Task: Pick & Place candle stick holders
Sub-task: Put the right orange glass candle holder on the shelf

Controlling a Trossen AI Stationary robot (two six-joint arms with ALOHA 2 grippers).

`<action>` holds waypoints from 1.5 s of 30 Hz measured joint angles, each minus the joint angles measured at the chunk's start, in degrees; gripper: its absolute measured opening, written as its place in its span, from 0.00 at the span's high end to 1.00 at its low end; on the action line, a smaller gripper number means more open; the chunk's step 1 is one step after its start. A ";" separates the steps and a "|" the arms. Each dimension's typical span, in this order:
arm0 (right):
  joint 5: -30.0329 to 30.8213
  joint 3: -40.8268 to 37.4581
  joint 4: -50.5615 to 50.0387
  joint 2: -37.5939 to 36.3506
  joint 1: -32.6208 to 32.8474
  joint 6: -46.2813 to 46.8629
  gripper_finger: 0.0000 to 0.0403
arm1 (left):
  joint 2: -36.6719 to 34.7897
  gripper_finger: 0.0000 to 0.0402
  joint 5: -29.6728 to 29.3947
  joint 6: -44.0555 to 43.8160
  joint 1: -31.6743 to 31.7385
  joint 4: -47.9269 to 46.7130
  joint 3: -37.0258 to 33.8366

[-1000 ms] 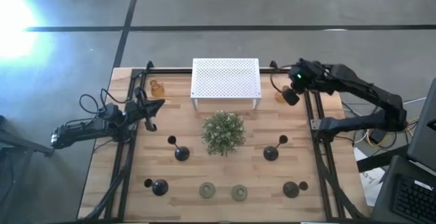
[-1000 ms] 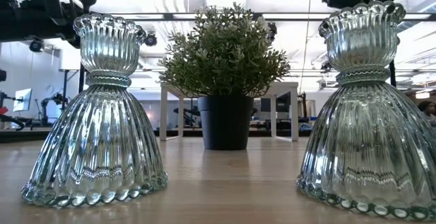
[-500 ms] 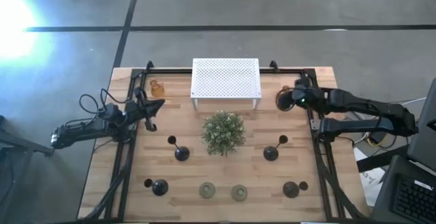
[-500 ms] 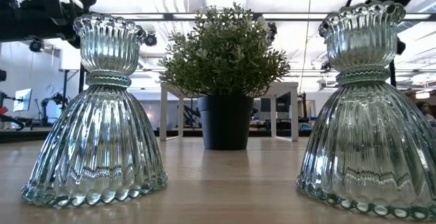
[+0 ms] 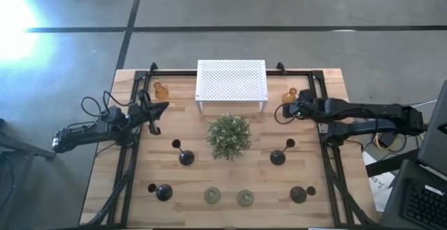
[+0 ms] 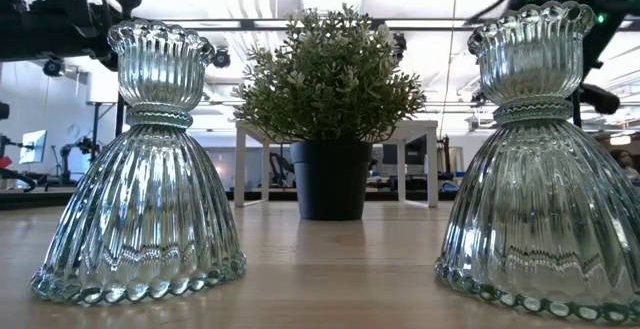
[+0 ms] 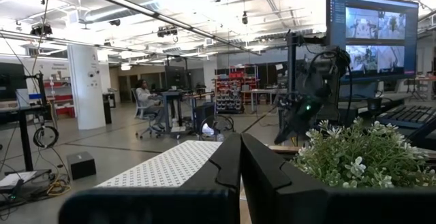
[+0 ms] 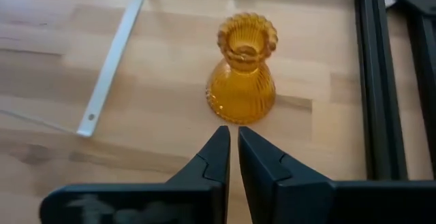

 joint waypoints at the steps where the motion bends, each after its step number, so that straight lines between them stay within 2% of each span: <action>1: 0.11 -1.04 1.25 0.00 -0.02 0.04 0.92 | 0.00 0.97 0.00 0.00 0.00 0.00 0.00; 8: 0.15 -8.54 14.37 0.22 -0.53 -3.05 0.80 | 0.00 0.97 -0.01 0.00 0.01 0.00 0.00; 16: -0.24 -15.61 26.77 0.20 -4.48 -8.65 0.62 | 0.01 0.97 0.00 0.00 0.01 0.02 -0.01; 21: -2.22 -17.23 28.51 0.20 -6.66 -10.76 0.50 | 0.00 0.97 0.00 0.00 0.01 0.02 -0.01; 28: -1.36 -17.29 34.62 0.20 -7.58 -15.85 0.35 | 0.00 0.97 0.00 0.00 0.00 0.01 0.00; 32: 0.47 -17.33 38.59 0.44 -7.82 -19.58 0.31 | 0.00 0.97 0.00 0.00 0.02 0.00 -0.02; 37: 1.20 -17.35 38.90 2.28 -9.68 -19.60 0.29 | 0.00 0.97 -0.01 0.00 0.01 -0.02 -0.01; 41: 1.23 -17.37 41.45 5.38 -10.77 -19.76 0.28 | 0.00 0.97 0.00 0.00 0.00 -0.05 0.00; 45: 1.62 -17.37 48.10 10.05 -11.88 -22.70 0.28 | 0.00 0.97 -0.01 0.00 0.00 -0.02 0.00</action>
